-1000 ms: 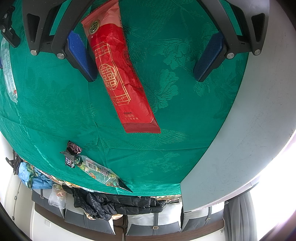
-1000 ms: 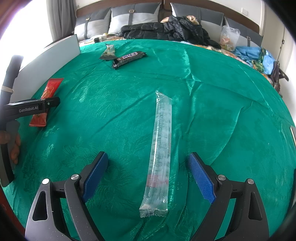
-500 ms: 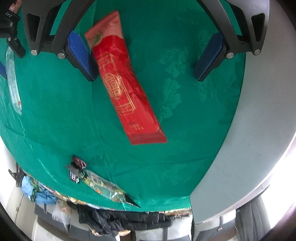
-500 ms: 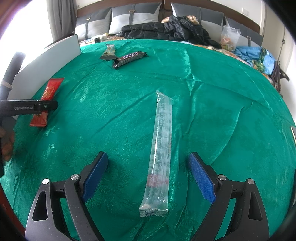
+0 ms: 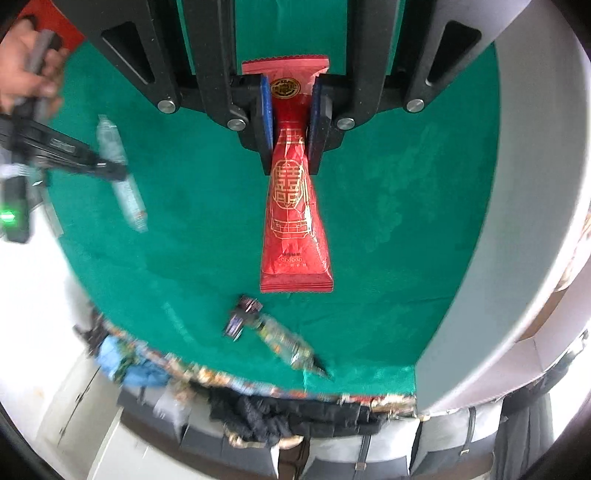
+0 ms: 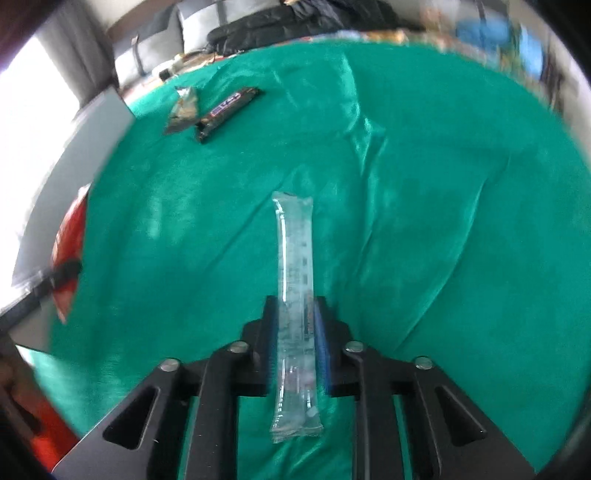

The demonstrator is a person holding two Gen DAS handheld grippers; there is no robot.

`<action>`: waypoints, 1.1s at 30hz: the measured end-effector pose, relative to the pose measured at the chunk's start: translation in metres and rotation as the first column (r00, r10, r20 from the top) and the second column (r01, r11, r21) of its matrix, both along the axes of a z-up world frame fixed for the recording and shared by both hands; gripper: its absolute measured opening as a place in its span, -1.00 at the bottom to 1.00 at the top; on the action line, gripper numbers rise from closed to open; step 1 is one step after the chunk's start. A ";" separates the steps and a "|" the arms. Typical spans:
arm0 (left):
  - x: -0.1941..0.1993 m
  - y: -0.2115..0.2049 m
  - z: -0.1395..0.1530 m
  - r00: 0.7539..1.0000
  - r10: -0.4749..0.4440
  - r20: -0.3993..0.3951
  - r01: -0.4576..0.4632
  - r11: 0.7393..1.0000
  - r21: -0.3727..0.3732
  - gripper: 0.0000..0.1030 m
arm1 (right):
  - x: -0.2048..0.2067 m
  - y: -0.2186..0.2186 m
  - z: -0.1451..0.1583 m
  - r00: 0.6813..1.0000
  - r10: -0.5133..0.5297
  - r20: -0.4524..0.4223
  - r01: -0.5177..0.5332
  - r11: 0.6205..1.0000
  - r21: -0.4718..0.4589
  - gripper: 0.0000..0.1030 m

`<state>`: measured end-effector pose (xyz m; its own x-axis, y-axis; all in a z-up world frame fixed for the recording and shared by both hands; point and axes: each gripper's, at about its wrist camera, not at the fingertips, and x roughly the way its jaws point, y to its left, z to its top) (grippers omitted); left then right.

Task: Organize snacks
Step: 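Grasp the red packet with the left gripper while the right gripper grasps the clear packet, then carry both packets over the white box and open both grippers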

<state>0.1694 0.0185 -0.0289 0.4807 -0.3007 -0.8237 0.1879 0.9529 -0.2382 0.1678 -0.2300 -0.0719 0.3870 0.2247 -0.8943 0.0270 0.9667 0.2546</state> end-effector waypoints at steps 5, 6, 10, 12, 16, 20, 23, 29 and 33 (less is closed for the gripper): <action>-0.027 0.038 0.051 0.998 0.018 0.064 -0.012 0.996 -0.094 -0.71 | -0.019 0.000 0.023 0.998 -0.051 0.023 0.046 0.985 0.169 -0.64; -0.029 0.048 0.061 0.997 0.025 0.079 -0.017 0.995 -0.098 -0.71 | -0.018 0.004 0.030 0.998 -0.056 0.027 0.049 0.975 0.218 -0.64; -0.031 0.106 0.100 0.987 0.098 0.129 -0.084 0.990 -0.109 -0.71 | -0.013 0.046 0.079 0.995 -0.007 0.097 -0.024 0.948 0.316 -0.64; -0.026 0.137 0.109 0.979 0.152 0.139 -0.138 0.985 -0.099 -0.71 | -0.005 0.083 0.109 0.989 0.047 0.139 -0.095 0.928 0.360 -0.64; -0.013 0.203 0.111 0.955 0.265 0.133 -0.263 0.964 -0.030 -0.71 | 0.016 0.178 0.154 0.961 0.189 0.202 -0.258 0.876 0.407 -0.63; -0.007 0.252 0.094 0.928 0.349 0.128 -0.362 0.927 0.095 -0.53 | 0.032 0.281 0.175 0.919 0.313 0.241 -0.387 0.836 0.390 -0.62; -0.007 0.277 0.076 0.911 0.402 0.095 -0.413 0.898 0.153 0.72 | 0.038 0.334 0.174 0.899 0.354 0.257 -0.431 0.816 0.384 -0.38; -0.048 0.289 0.073 0.873 0.458 0.167 -0.482 0.861 0.163 0.77 | 0.028 0.316 0.164 0.884 0.332 0.330 -0.420 0.875 0.243 0.37; -0.066 0.256 0.083 0.897 0.404 0.181 -0.424 0.902 0.085 0.77 | 0.031 0.242 0.109 0.892 0.327 0.312 -0.336 0.942 -0.025 0.39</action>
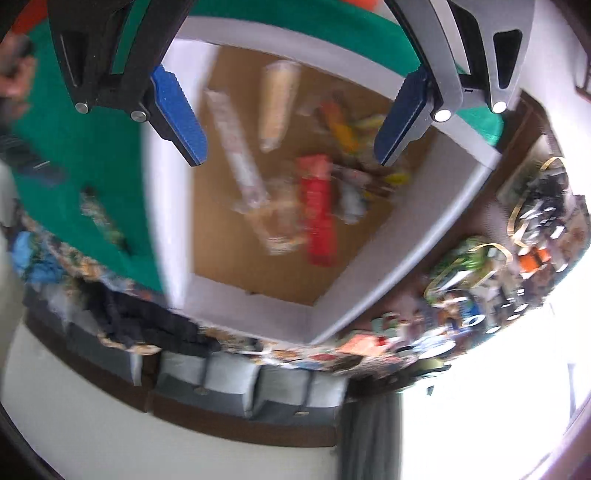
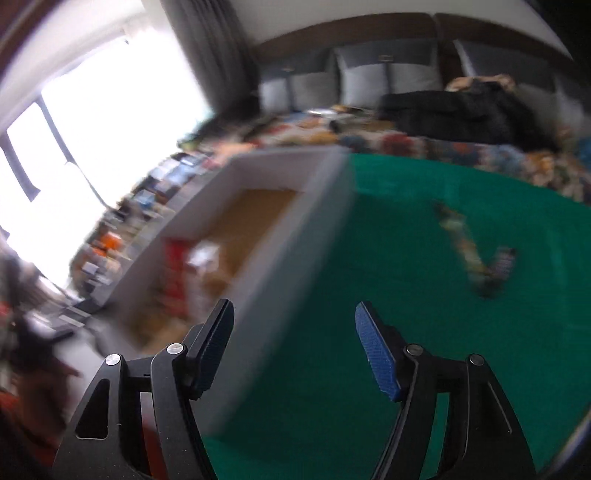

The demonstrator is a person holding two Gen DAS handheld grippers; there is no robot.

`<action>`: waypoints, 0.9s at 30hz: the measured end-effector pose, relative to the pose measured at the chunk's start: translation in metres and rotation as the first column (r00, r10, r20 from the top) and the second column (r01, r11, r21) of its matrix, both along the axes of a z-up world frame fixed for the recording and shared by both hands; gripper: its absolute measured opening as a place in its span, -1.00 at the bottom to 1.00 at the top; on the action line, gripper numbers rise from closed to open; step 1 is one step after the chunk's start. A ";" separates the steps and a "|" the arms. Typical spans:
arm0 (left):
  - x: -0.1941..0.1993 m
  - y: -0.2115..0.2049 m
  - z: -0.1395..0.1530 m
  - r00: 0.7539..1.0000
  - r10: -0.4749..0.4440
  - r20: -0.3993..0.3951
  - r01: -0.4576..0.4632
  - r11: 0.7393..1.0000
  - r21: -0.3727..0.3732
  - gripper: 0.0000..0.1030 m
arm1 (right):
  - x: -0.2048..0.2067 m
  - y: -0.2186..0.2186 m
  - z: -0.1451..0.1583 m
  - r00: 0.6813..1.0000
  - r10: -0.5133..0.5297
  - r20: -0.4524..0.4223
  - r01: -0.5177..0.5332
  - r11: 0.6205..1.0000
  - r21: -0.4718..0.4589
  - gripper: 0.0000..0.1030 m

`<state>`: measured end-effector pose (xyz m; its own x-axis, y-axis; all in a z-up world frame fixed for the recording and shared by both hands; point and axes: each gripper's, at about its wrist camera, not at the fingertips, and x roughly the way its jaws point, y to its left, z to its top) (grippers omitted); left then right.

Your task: Organize snacks

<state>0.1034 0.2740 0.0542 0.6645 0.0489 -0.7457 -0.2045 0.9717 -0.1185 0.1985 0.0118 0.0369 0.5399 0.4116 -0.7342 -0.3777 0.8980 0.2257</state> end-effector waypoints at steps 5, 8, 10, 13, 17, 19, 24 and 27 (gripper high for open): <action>-0.006 -0.096 0.017 0.976 -0.207 0.069 0.212 0.975 -0.074 0.93 | -0.014 -0.128 -0.079 0.987 -0.159 0.015 0.157 0.951 -0.265 0.39; -0.002 -0.162 0.011 0.935 -0.345 0.084 0.353 0.930 -0.107 0.99 | -0.032 -0.187 -0.101 0.974 -0.224 0.036 0.223 0.920 -0.321 0.39; 0.008 -0.207 -0.008 0.904 -0.426 0.048 0.428 0.896 -0.117 0.99 | -0.045 -0.219 -0.109 0.963 -0.267 0.048 0.267 0.905 -0.331 0.39; 0.029 -0.265 -0.054 0.871 -0.489 -0.041 0.484 0.870 -0.092 0.99 | -0.055 -0.257 -0.122 0.946 -0.320 0.056 0.322 0.902 -0.286 0.39; 0.062 -0.306 -0.100 0.878 -0.466 -0.113 0.459 0.885 -0.079 0.99 | -0.057 -0.279 -0.122 0.936 -0.352 0.016 0.348 0.918 -0.192 0.39; 0.077 -0.317 -0.111 0.896 -0.429 -0.115 0.427 0.903 -0.047 0.99 | -0.054 -0.278 -0.121 0.935 -0.354 0.022 0.352 0.918 -0.183 0.39; 0.101 -0.331 -0.131 0.915 -0.378 -0.143 0.389 0.919 0.060 0.99 | -0.057 -0.270 -0.130 0.941 -0.337 0.016 0.330 0.910 -0.251 0.63; 0.105 -0.332 -0.150 0.911 -0.372 -0.178 0.391 0.916 0.088 0.99 | -0.059 -0.271 -0.131 0.943 -0.334 0.008 0.325 0.912 -0.250 0.67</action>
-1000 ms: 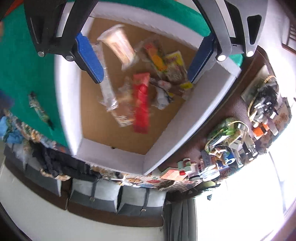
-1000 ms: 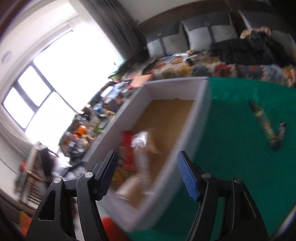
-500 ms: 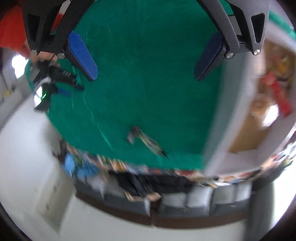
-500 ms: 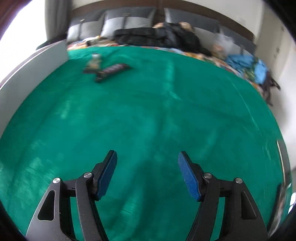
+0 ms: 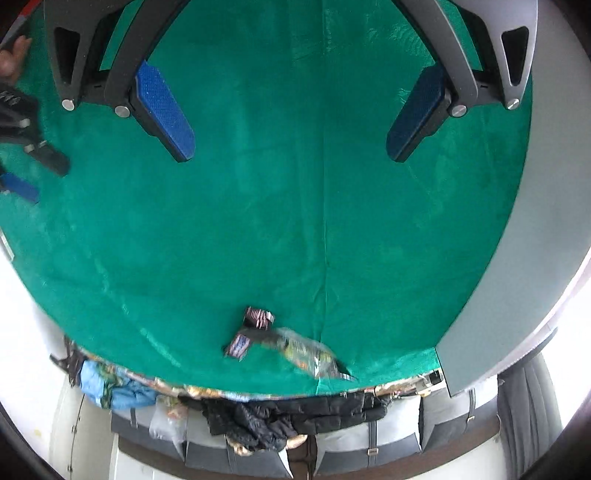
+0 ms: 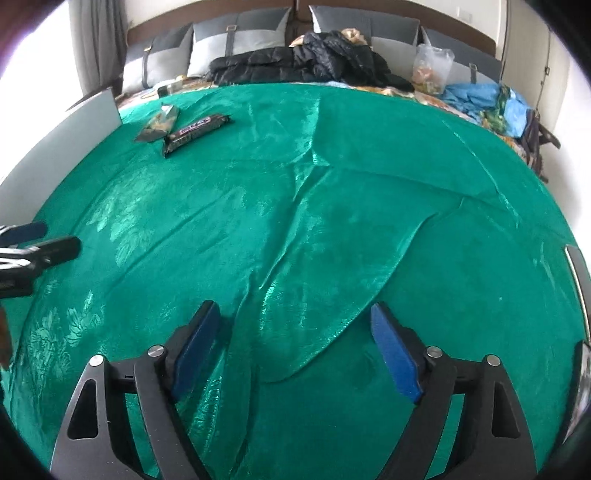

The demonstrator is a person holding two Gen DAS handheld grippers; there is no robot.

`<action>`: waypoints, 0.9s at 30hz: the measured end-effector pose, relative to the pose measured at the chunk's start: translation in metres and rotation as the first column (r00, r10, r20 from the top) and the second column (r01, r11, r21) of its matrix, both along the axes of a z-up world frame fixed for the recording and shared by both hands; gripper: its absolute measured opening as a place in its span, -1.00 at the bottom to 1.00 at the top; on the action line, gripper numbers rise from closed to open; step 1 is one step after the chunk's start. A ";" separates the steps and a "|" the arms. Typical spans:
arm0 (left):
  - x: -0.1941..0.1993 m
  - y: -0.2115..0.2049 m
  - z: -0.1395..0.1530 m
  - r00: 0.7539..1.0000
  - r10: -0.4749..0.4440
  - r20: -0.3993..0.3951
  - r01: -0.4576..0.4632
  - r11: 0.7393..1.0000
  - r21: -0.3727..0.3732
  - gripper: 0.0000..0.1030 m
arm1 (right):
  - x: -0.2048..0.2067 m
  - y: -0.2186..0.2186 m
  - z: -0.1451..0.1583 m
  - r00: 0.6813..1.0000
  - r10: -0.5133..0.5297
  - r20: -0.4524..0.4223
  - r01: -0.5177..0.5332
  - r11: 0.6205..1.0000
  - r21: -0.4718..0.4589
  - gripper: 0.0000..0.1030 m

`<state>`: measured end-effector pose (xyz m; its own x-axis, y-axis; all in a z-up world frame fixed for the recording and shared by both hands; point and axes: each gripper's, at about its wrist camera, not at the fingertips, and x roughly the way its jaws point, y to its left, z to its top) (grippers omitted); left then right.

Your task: Organize snacks

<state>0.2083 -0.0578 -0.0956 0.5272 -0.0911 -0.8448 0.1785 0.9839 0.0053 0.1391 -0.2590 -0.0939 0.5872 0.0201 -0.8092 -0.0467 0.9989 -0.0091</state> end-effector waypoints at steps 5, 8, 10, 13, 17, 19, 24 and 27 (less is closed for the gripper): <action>-0.010 0.008 -0.010 0.998 0.018 0.054 -0.017 1.000 -0.018 1.00 | 0.000 0.001 0.000 1.000 0.002 -0.006 -0.002 1.000 -0.004 0.73; -0.013 0.010 -0.011 0.998 0.017 0.057 -0.016 1.000 -0.019 1.00 | 0.000 0.002 0.000 1.000 0.002 -0.008 -0.002 1.000 -0.006 0.75; -0.014 0.011 -0.011 0.998 0.017 0.057 -0.016 1.000 -0.019 1.00 | 0.000 0.002 0.001 1.000 0.002 -0.009 -0.002 1.000 -0.006 0.76; -0.013 0.011 -0.011 0.998 0.017 0.057 -0.016 1.000 -0.018 1.00 | 0.000 0.002 0.001 1.000 0.002 -0.009 -0.002 1.000 -0.006 0.77; -0.013 0.011 -0.011 0.998 0.017 0.057 -0.016 1.000 -0.018 1.00 | 0.000 0.002 0.001 1.000 0.003 -0.010 -0.003 1.000 -0.005 0.79; -0.013 0.011 -0.011 0.998 0.017 0.057 -0.016 1.000 -0.018 1.00 | 0.001 0.003 0.000 1.000 0.000 -0.012 0.000 1.000 -0.007 0.80; -0.013 0.011 -0.011 0.998 0.017 0.056 -0.016 1.000 -0.018 1.00 | 0.002 0.004 0.000 1.000 0.002 -0.016 -0.002 1.000 -0.004 0.83; -0.013 0.011 -0.011 0.998 0.018 0.056 -0.017 1.000 -0.018 1.00 | 0.002 0.004 0.000 1.000 0.002 -0.016 -0.002 1.000 -0.004 0.83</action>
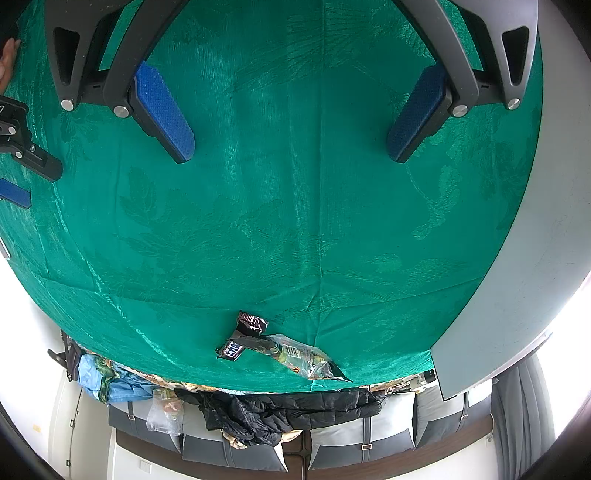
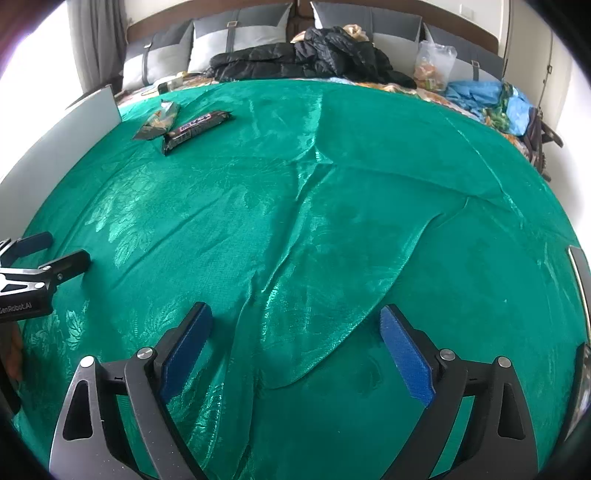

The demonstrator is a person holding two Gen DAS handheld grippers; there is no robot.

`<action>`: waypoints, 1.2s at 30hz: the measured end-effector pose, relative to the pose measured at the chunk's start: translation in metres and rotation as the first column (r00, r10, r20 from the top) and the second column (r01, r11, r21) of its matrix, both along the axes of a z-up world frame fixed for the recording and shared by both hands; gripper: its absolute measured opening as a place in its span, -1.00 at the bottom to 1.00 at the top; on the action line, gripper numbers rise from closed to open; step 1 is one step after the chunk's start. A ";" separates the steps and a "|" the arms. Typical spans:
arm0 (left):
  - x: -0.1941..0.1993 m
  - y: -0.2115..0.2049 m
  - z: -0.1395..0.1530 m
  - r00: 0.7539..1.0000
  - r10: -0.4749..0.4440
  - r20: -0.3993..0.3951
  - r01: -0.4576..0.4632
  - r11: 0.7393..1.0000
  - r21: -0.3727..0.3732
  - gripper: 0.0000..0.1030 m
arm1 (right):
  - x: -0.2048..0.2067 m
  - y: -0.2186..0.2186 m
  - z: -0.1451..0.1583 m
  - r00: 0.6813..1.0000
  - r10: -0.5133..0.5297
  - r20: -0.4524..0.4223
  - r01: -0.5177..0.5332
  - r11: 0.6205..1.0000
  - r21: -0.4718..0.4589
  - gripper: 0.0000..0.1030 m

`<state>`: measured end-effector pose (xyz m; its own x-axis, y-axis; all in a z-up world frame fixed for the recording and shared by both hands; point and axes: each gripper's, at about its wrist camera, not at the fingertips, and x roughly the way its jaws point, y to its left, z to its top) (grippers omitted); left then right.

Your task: Organize snacks

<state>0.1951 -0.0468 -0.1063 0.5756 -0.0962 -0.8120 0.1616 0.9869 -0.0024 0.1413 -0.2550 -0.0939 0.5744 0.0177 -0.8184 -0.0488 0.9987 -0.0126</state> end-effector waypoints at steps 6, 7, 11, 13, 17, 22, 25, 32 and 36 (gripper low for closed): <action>0.001 -0.001 0.001 1.000 0.001 -0.001 -0.001 1.000 -0.001 1.00 | 0.000 0.000 0.000 1.000 0.000 0.001 0.000 1.000 0.000 0.83; 0.003 -0.003 0.001 1.000 -0.001 -0.007 0.001 1.000 0.000 1.00 | 0.000 0.000 0.000 1.000 0.000 0.001 0.000 1.000 0.000 0.83; 0.034 -0.003 0.015 0.993 -0.033 -0.110 0.027 0.998 -0.056 0.99 | 0.000 0.000 0.000 1.000 0.000 0.000 0.000 1.000 0.000 0.83; 0.062 0.006 0.036 0.996 0.006 -0.084 -0.017 0.991 -0.132 0.99 | 0.000 0.000 0.000 1.000 0.001 0.000 -0.001 1.000 0.000 0.83; 0.137 0.014 0.071 0.992 0.097 -0.086 -0.115 0.964 -0.241 0.99 | 0.000 0.000 0.000 1.000 0.001 0.000 -0.001 1.000 0.000 0.84; 0.212 -0.024 0.054 0.984 0.088 -0.153 -0.101 0.992 -0.078 0.92 | 0.000 0.001 0.000 1.000 0.002 -0.001 -0.002 1.000 0.001 0.86; 0.231 -0.037 0.034 0.978 0.083 -0.190 -0.082 0.997 0.016 -0.04 | 0.000 0.001 0.000 1.000 0.003 -0.002 -0.003 1.000 0.001 0.86; 0.160 -0.023 0.043 0.988 -0.028 -0.151 0.023 0.999 -0.039 -0.79 | 0.000 0.001 0.000 1.000 0.003 -0.002 -0.003 1.000 0.002 0.86; 0.074 0.008 0.055 0.977 -0.052 -0.205 0.032 0.994 -0.102 -0.79 | 0.000 0.001 0.000 1.000 0.003 -0.002 -0.003 1.000 0.002 0.86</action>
<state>0.2696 -0.0391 -0.0511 0.3901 -0.2015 -0.8984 0.1888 0.9725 -0.1362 0.1415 -0.2537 -0.0938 0.5725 0.0208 -0.8196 -0.0519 0.9986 -0.0109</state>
